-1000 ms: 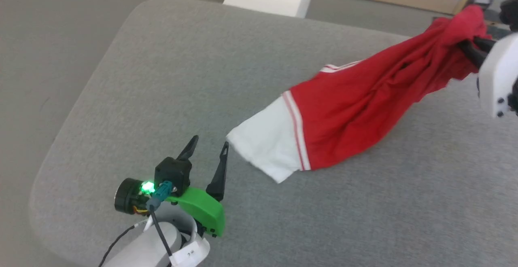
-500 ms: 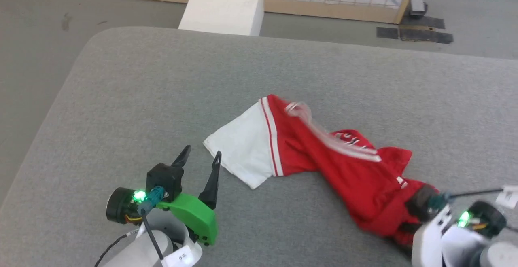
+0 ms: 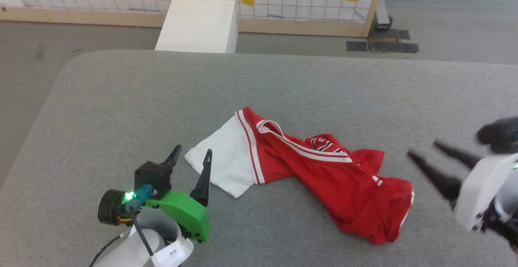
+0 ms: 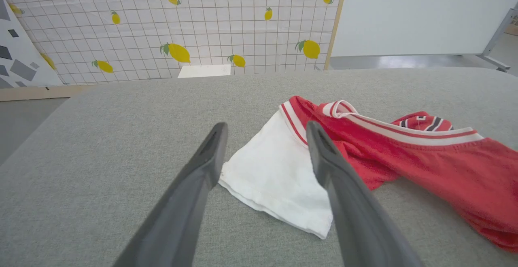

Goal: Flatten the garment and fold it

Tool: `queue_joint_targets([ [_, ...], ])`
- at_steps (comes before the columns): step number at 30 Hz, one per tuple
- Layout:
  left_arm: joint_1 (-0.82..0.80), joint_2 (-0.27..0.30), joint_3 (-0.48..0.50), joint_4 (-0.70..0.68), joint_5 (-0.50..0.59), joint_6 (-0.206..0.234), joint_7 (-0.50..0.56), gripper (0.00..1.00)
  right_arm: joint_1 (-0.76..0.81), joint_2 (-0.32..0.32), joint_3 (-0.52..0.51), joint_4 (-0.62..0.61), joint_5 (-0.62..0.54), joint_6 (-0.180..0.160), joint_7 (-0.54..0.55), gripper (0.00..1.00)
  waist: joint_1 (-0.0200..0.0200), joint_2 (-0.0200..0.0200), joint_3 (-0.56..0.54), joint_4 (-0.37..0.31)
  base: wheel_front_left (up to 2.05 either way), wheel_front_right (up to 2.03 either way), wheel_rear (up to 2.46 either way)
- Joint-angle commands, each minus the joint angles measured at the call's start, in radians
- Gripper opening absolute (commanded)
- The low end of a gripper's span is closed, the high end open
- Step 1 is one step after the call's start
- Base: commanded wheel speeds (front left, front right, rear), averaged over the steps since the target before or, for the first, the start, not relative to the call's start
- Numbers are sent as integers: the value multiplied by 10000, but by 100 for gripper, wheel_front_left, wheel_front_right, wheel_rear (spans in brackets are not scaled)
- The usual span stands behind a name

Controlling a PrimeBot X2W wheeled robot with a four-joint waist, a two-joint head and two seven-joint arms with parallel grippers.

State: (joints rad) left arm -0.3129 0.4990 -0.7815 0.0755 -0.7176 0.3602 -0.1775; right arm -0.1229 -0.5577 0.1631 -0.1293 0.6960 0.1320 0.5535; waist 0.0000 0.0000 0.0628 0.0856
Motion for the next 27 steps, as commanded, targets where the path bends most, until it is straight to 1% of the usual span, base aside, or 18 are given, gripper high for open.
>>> queue_joint_targets([
  [1, 12, -56, 76, -62, -54, 68, -38, 100, -161, 210, -346, -79, -112, -13, -335, 100, 0, 0, -107, -148, 0, 0, 0],
  [4, -98, -79, 136, -121, -112, 61, -10, 100, -82, 804, -1096, -105, -467, -13, -1320, 100, 0, 0, -67, -227, 0, 0, 0],
  [9, -182, -95, 239, -306, -351, 14, 169, 100, 536, 1726, -1768, -54, -1341, -13, -3197, 100, 0, 0, 78, -349, 0, 0, 0],
  [12, -223, -68, 164, -406, -606, -151, 593, 100, 1049, 2382, -2109, 48, -1981, -13, -4227, 100, 0, 0, 194, -449, 0, 0, 0],
  [15, -413, 49, -9, -543, -657, -313, 1075, 100, 1394, 3054, -2511, 74, -2552, -13, -4865, 100, 0, 0, 325, -597, 0, 0, 0],
  [18, -746, 126, -185, -685, -835, -474, 1872, 100, 1614, 3715, -2840, -35, -3071, -13, -5264, 100, 0, 0, 518, -809, 0, 0, 0],
  [21, -1260, 136, -290, -794, -1102, -555, 2860, 100, 1780, 3973, -2764, -196, -3486, -13, -5352, 100, 0, 0, 759, -1037, 0, 0, 0],
  [27, -2977, -29, -194, -453, -1833, -277, 5421, 100, 1785, 4211, -2657, -388, -3863, -13, -5389, 100, 0, 0, 1435, -1527, 0, 0, 0],
])
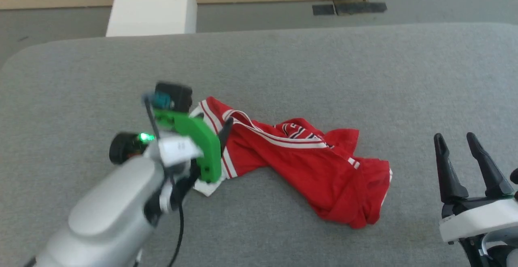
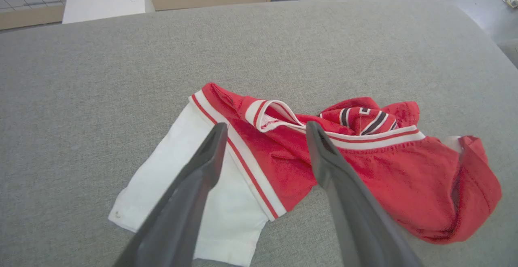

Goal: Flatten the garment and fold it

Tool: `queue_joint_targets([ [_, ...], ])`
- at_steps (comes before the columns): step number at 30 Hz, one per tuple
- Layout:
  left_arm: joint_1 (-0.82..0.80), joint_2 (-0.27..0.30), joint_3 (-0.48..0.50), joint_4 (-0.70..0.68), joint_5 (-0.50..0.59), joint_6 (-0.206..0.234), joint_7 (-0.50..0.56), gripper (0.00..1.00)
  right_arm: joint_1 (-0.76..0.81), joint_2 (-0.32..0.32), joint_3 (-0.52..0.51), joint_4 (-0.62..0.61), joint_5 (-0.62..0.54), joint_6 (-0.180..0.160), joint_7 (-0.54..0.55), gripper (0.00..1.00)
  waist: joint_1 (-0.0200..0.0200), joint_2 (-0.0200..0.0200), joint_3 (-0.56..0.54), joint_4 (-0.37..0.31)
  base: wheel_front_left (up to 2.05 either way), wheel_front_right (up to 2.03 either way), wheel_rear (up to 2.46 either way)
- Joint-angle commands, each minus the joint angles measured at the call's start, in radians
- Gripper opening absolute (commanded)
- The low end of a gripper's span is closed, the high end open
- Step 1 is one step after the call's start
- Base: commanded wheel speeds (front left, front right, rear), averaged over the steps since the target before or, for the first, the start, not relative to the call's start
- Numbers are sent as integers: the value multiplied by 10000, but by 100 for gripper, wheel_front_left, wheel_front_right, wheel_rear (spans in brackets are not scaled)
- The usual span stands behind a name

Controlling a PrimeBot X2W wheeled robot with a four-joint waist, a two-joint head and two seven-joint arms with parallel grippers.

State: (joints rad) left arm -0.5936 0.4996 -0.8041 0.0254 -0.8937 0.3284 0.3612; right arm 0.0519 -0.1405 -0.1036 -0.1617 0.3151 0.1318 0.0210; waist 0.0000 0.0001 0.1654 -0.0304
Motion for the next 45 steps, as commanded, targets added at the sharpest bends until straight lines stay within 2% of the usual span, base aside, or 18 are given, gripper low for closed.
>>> queue_joint_targets([
  [1, -523, -32, -6, 228, -164, 120, 594, 100, 14, 63, 45, -80, -92, -11, -103, 100, 0, -1, 533, -455, 0, 0, 0],
  [3, -1166, -2, -117, 610, -223, 272, 1546, 100, -23, 126, 90, -69, -138, -11, -148, 100, 0, -1, 748, -607, 0, 0, 0],
  [6, -1894, -163, -25, 1170, -454, 526, 2423, 100, -95, 207, 220, -3, -206, -11, -238, 100, 0, -1, 1038, -828, 0, 0, 0],
  [9, -2397, -310, -9, 1762, -754, 562, 3203, 100, -163, 309, 310, 156, -263, -11, -360, 100, 0, -1, 1271, -1046, 0, 0, 0],
  [14, -2838, -329, -259, 2435, -853, 488, 4059, 100, -254, 451, 358, 402, -328, -11, -574, 100, 0, -1, 1549, -1265, 0, 0, 0],
  [19, -2881, -247, -485, 3049, -917, 696, 4760, 100, -368, 547, 477, 588, -330, -11, -726, 100, 0, -1, 1801, -1366, 0, 0, 0],
  [22, -2791, -203, -636, 3144, -1006, 482, 5003, 100, -458, 605, 571, 675, -323, -11, -808, 100, 0, -1, 1916, -1379, 0, 0, 0],
  [23, -2764, -193, -642, 3120, -1030, 407, 4990, 44, -477, 620, 596, 701, -326, -11, -828, 100, 0, -1, 1935, -1377, 0, 0, 0],
  [24, -2744, -181, -631, 3065, -1038, 292, 4898, 0, -495, 636, 619, 732, -332, -11, -847, 100, 0, -1, 1945, -1369, 0, 0, 0],
  [27, -2833, -230, -362, 2975, -958, 141, 4180, 0, -549, 664, 630, 849, -350, -11, -880, 100, 0, -1, 1878, -1328, 0, 0, 0],
  [38, -4370, -745, 820, 2827, -43, -705, 389, 0, -688, 521, 560, 1114, -286, -11, -697, 100, 0, -1, 800, -853, 0, 0, 0],
  [41, -4239, -622, 900, 2582, 61, -781, -53, 0, -603, 539, 528, 1133, -257, -11, -639, 100, 0, -1, 581, -595, 0, 0, 0],
  [45, -3192, -90, 924, 2047, 125, -535, -453, 0, -389, 595, 539, 1150, -259, -11, -571, 100, 0, -1, 343, -215, 0, 0, 0],
])
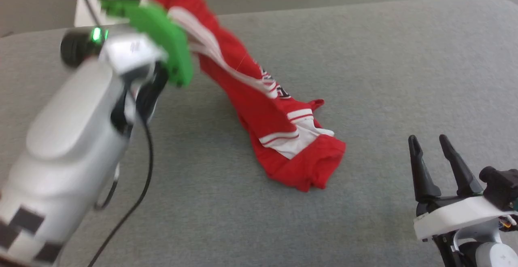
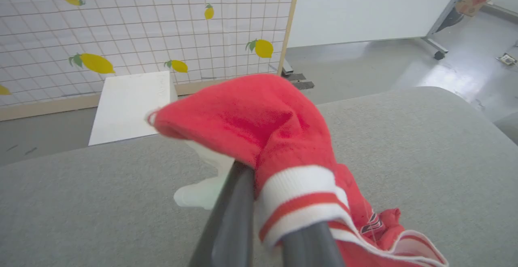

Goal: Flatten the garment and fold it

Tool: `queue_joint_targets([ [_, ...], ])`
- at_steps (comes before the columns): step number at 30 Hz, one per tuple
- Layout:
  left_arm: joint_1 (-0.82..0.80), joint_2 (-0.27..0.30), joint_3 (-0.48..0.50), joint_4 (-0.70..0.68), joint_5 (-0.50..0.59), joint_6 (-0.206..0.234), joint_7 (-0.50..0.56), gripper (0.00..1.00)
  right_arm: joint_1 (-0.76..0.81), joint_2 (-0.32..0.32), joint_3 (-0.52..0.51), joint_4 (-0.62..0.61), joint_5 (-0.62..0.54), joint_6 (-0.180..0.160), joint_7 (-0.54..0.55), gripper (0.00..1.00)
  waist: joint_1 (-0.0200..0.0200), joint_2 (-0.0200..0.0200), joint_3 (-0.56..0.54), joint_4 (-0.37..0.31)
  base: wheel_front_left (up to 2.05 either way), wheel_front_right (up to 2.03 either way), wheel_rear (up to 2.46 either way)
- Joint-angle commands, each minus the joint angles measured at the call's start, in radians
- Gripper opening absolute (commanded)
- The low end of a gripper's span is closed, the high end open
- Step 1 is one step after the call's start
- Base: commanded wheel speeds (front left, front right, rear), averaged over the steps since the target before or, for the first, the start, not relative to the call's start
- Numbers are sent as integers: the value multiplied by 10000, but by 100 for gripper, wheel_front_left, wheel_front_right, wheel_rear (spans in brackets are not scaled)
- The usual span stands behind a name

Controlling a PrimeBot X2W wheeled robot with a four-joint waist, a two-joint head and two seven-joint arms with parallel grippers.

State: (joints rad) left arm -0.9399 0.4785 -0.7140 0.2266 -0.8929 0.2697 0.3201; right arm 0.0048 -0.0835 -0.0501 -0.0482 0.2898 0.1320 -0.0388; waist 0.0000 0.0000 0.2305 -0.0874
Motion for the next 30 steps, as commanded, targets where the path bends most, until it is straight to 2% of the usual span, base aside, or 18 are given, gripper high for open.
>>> queue_joint_targets([
  [1, 722, 303, -8, -124, 129, 156, -149, 0, 147, 40, -3, 25, -2, -13, 33, 100, 0, 0, -379, 471, 0, 0, 0],
  [6, 3263, 1032, 43, -905, -227, 895, -592, 0, 344, 103, -66, 82, -29, -13, 130, 100, 0, 0, -622, 865, 0, 0, 0],
  [9, 5028, 1408, -351, -1319, -478, 1194, -501, 0, 423, 125, -106, 110, -74, -13, 231, 100, 0, 0, -783, 1144, 0, 0, 0],
  [12, 5774, 1577, -656, -1353, -503, 1218, -461, 0, 416, 121, -54, 117, -95, -13, 321, 100, 0, 0, -878, 1255, 0, 0, 0],
  [15, 6186, 1625, -968, -1229, -482, 1014, -447, 0, 394, 97, 26, 124, -99, -13, 404, 100, 0, 0, -985, 1305, 0, 0, 0],
  [16, 6255, 1623, -1050, -1165, -471, 960, -429, 16, 394, 91, 39, 127, -103, -13, 427, 100, 0, 0, -1024, 1317, 0, 0, 0],
  [17, 6316, 1631, -1178, -1075, -427, 892, -377, 96, 399, 84, 44, 133, -105, -13, 455, 100, 0, 0, -1071, 1330, 0, 0, 0],
  [18, 6340, 1635, -1276, -1004, -387, 835, -331, 100, 404, 77, 42, 141, -102, -13, 475, 100, 0, 0, -1113, 1341, 0, 0, 0],
  [22, 6265, 1621, -1457, -795, -116, 777, -450, 100, 460, 45, 3, 186, -78, -13, 545, 100, 0, 0, -1338, 1420, 0, 0, 0],
  [24, 6181, 1609, -1404, -805, 36, 804, -726, 100, 518, 34, -5, 214, -67, -13, 583, 100, 0, 0, -1480, 1470, 0, 0, 0],
  [25, 6079, 1579, -1240, -1021, 221, 834, -1277, 100, 585, 14, -24, 242, -32, -13, 664, 100, 0, 0, -1698, 1568, 0, 0, 0],
  [30, 6015, 1685, -1077, -1584, 526, 843, -1974, 100, 713, -12, -99, 253, 18, -13, 765, 100, 0, 0, -2010, 1726, 0, 0, 0],
])
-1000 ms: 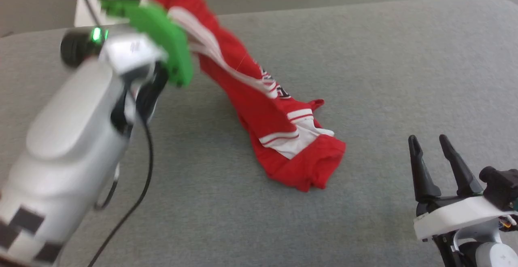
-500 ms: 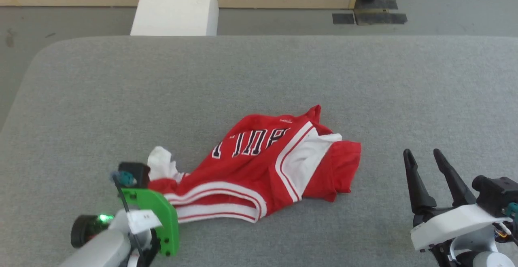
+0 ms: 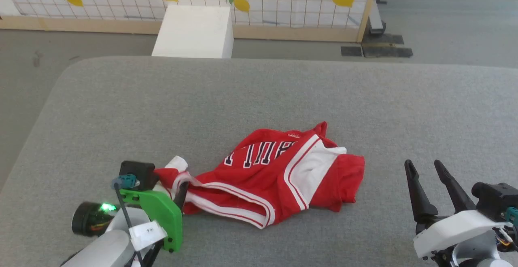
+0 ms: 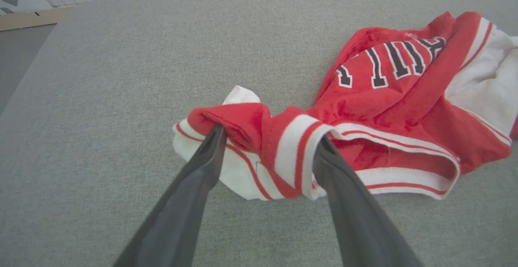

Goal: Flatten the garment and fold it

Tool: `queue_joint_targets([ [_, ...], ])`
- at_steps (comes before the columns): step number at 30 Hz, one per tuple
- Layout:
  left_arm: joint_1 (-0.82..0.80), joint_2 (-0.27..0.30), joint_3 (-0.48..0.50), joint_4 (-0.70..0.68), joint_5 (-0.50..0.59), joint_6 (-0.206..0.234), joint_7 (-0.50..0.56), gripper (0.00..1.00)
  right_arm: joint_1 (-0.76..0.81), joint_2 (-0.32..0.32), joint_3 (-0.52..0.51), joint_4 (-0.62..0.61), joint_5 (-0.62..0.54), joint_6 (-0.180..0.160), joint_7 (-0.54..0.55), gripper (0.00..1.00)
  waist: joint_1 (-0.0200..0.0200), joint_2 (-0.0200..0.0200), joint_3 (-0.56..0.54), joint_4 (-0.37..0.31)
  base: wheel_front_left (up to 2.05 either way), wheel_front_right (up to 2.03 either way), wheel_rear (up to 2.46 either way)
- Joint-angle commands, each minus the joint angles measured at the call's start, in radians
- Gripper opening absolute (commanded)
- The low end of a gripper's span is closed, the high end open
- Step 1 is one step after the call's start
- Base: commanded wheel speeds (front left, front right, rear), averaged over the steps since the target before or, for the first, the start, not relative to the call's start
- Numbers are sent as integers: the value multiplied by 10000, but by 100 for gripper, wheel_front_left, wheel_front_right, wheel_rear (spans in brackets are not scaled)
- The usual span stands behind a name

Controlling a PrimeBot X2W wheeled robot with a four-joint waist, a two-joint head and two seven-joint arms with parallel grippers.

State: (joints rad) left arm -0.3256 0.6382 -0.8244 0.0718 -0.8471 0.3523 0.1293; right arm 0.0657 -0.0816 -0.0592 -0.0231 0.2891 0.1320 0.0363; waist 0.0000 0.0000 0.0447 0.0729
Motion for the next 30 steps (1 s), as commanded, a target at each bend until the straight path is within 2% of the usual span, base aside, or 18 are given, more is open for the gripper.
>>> queue_joint_targets([
  [1, -156, 125, 89, -174, 204, 63, -314, 100, 133, -37, -21, -1, 33, -13, 35, 100, 0, 0, -215, 158, 0, 0, 0],
  [7, -38, 253, 545, -565, 839, 768, -1651, 100, 243, -82, -11, -63, 85, -13, 153, 100, 0, 0, -363, 287, 0, 0, 0],
  [10, 21, 241, 694, -751, 1300, 923, -2669, 100, 297, -184, 84, -83, 132, -13, 395, 100, 0, 0, -312, 375, 0, 0, 0],
  [13, 151, 210, 679, -795, 1818, 984, -3453, 100, 329, -465, 494, -44, 217, -13, 1113, 100, 0, 0, -206, 493, 0, 0, 0],
  [14, 281, 120, 614, -899, 2310, 1039, -3742, 100, 134, -898, 976, -70, 407, -13, 2087, 100, 0, 0, -36, 660, 0, 0, 0],
  [20, 385, -209, 645, -1065, 2781, 1062, -3875, 100, -819, -1766, 1848, 198, 943, -13, 4587, 100, 0, 0, 422, 1149, 0, 0, 0],
  [24, 286, -454, 717, -1036, 2896, 970, -3894, 100, -1531, -1945, 2144, 732, 1074, -13, 6133, 100, 0, 0, 795, 1523, 0, 0, 0],
  [27, 215, -608, 801, -1010, 2971, 917, -3901, 100, -1928, -1988, 2201, 1183, 932, -13, 6818, 100, 0, 0, 1016, 1779, 0, 0, 0],
  [30, 170, -750, 884, -1020, 3059, 859, -3906, 100, -2254, -2032, 2227, 1638, 632, -13, 6960, 100, 0, 0, 1265, 2046, 0, 0, 0],
])
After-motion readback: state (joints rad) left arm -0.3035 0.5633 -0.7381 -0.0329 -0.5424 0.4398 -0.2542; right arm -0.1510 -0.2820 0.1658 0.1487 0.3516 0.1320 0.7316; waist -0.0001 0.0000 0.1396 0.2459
